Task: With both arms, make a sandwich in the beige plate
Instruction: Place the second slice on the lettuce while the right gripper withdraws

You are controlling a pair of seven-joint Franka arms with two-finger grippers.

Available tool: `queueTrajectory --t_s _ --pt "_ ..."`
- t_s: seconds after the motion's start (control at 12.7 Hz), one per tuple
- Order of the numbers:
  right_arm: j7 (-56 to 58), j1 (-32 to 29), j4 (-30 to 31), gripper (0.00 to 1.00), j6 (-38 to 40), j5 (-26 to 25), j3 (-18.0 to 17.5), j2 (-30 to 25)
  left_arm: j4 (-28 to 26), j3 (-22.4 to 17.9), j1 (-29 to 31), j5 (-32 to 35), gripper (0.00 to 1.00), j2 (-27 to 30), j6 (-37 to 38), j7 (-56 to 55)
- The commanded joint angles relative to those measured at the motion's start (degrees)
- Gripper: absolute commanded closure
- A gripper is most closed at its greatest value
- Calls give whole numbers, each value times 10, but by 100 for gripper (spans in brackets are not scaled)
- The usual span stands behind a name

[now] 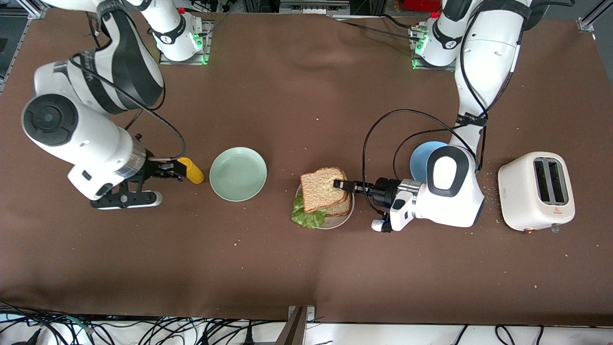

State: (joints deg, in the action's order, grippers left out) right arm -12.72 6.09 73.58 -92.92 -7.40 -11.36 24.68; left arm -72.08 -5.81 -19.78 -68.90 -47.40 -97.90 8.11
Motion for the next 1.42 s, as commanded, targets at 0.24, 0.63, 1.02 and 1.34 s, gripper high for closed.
queueTrajectory --t_s 0.24,0.63,1.02,1.34 --pt "136 -13 136 0 30 100 139 -138 5 -8 -27 -19 100 -27 -47 9" --pt "138 -20 264 0 -89 96 153 -235 5 -8 -47 -15 66 -49 -81 16" --pt "139 -4 262 0 -45 86 168 -247 3 -11 -39 21 2 -49 -81 16" --pt "139 -47 260 0 -39 86 146 -242 3 -17 -16 39 1 -45 -80 2"
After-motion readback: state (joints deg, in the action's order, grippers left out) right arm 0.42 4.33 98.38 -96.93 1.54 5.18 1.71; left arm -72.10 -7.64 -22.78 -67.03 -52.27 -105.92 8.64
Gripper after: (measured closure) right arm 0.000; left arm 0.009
